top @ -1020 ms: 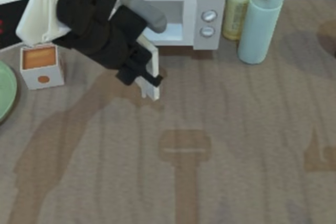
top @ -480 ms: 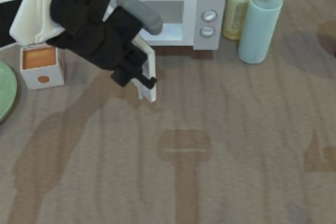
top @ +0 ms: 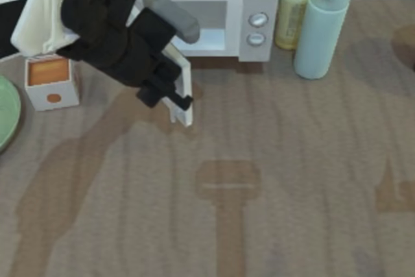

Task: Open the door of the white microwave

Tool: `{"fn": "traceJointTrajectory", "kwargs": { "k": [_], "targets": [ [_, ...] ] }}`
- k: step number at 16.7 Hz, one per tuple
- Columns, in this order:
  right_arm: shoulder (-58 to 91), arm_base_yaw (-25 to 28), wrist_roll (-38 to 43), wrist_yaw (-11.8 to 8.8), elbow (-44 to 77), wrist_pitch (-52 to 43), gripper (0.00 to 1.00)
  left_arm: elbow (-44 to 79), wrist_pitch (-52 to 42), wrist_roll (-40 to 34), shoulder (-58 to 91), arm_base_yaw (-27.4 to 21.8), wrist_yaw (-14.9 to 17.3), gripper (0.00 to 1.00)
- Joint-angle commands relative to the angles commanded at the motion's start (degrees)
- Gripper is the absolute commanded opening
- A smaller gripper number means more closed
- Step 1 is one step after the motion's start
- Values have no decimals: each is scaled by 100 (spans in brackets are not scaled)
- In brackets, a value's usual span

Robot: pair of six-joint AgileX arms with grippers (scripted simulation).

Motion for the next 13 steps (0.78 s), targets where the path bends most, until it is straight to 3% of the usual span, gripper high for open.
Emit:
{"fn": "traceJointTrajectory", "kwargs": {
  "k": [13],
  "targets": [
    [0,0,0,0,0,0,100,-28,-22,63,-9,8,73,0]
  ]
}}
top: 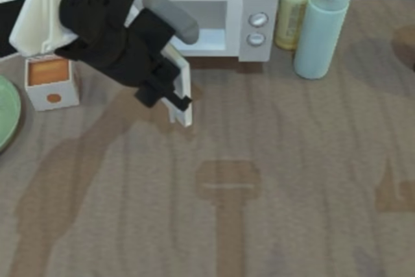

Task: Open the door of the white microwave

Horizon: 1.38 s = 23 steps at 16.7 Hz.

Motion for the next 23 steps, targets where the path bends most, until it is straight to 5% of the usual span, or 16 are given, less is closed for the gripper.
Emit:
{"fn": "traceJointTrajectory", "kwargs": {
  "k": [6,23],
  "targets": [
    [0,0,0,0,0,0,100,-107,-148,698,-126,293,316,0],
    [0,0,0,0,0,0,100,-112,-154,713,-127,300,323,0]
  ]
}}
